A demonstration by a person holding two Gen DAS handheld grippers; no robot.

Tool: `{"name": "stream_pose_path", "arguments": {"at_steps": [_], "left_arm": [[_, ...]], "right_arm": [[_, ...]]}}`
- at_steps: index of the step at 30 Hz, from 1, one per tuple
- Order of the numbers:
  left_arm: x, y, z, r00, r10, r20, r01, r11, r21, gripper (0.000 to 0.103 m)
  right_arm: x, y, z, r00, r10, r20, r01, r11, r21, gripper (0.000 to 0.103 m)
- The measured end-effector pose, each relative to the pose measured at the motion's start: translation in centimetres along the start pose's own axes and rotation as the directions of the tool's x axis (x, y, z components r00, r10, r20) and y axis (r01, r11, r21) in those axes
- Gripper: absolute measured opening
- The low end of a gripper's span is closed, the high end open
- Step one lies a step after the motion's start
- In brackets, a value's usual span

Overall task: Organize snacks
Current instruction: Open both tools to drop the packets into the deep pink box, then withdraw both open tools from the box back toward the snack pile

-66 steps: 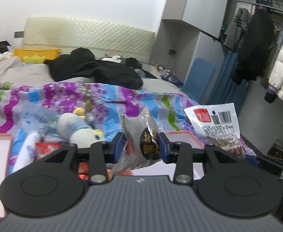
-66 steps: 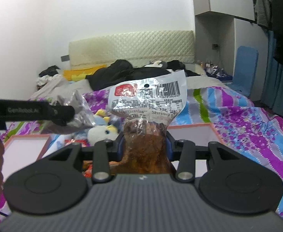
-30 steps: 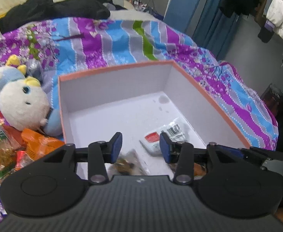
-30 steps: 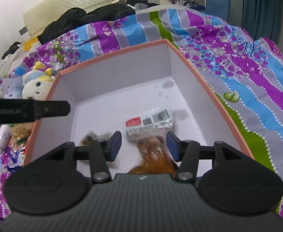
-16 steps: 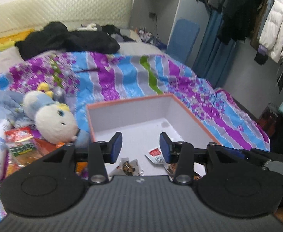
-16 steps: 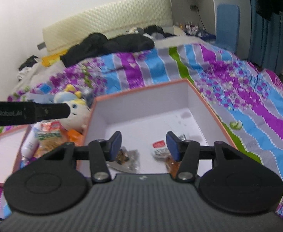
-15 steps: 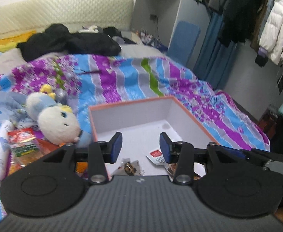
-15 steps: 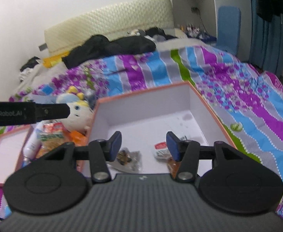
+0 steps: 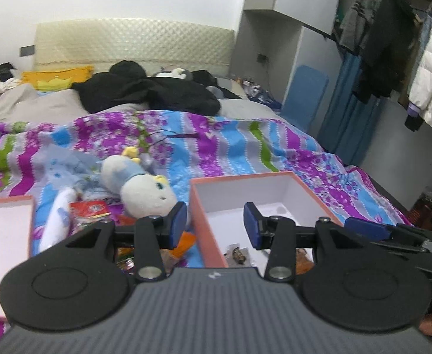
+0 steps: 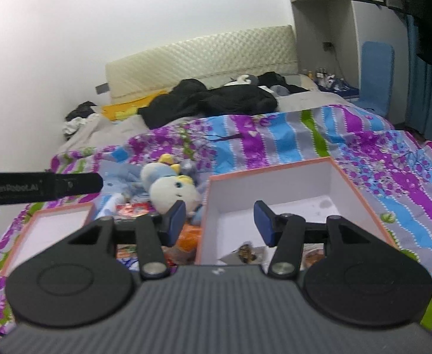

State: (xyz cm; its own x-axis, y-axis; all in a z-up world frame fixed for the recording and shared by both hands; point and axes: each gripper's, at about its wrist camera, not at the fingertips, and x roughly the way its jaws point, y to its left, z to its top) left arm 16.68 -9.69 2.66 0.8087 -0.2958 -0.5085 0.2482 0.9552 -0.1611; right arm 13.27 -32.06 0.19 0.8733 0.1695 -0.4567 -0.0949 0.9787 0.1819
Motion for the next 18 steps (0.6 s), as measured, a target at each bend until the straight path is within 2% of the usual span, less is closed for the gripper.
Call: {"name": "stream_pose_path", "arguments": {"at_steps": [4,18], "left_arm": [[-1.8,1.7,-1.4,1.0,0.025,0.006,-0.025,1.0,-0.01,0.048],[-5.4,6.5,-8.1,0.989,0.133,-0.06,-0.135,0.99,-0.039,0.048]], "right_arm": [[-0.5,1.9,-0.9,0.999,0.034,0.001,-0.034,0.999,-0.013,0.054],[-1.1,6.4,-5.9,0.99,0.128,-0.057,-0.13,0.991,-0.029,0.054]]}}
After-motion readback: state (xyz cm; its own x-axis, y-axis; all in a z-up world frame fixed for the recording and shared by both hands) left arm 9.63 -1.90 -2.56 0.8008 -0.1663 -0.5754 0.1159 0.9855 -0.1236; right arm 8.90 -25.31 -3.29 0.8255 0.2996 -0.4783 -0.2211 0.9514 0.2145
